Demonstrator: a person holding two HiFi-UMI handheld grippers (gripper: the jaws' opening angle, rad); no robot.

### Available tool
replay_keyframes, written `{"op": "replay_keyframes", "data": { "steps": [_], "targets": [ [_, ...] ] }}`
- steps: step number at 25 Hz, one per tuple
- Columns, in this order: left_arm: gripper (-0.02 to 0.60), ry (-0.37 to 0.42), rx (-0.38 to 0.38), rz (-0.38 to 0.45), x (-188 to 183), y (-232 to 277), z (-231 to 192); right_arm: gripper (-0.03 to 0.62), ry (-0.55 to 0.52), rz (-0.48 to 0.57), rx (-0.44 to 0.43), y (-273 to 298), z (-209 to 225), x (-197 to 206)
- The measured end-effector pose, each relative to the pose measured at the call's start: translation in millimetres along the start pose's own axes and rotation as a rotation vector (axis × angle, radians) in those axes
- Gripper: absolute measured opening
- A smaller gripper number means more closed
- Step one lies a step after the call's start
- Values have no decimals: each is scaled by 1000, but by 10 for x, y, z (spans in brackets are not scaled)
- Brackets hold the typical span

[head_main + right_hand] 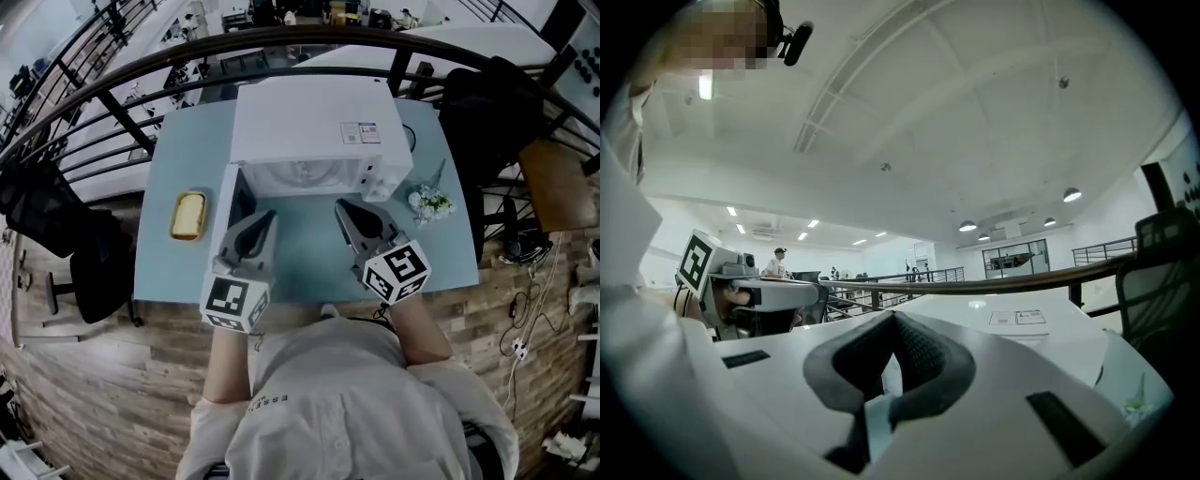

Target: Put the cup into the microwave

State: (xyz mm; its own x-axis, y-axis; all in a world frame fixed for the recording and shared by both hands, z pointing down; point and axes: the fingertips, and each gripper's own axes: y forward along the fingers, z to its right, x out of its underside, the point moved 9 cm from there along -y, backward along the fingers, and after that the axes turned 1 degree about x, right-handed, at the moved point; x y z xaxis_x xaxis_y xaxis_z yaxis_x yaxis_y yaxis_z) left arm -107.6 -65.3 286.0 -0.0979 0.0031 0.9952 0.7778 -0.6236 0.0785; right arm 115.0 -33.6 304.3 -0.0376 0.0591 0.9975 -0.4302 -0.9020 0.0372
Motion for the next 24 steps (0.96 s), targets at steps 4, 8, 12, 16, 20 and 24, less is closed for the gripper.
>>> {"op": "replay_keyframes", "data": {
  "steps": [4,8,12,16,20,24],
  "targets": [
    [2,8,-5,0,-10,-41,18,15,-18,4,-11,-40,-68,-14],
    [2,14,-7,-6,-1,-72,39,15,-32,4,-13,-69,-107,-25],
    [2,13,-15,-12,3,-104,45,15,-26,4,-12,-89,-121,-23],
    [2,16,-24,-20,-7,-126,62,15,-17,7,-7,-112,-114,-26],
    [2,29,-22,-19,-40,-121,103,15,-16,7,-6,-130,-98,-14],
    [2,23,-23,-14,-51,-115,125,15,-3,10,-9,-155,-98,-6]
  ]
}}
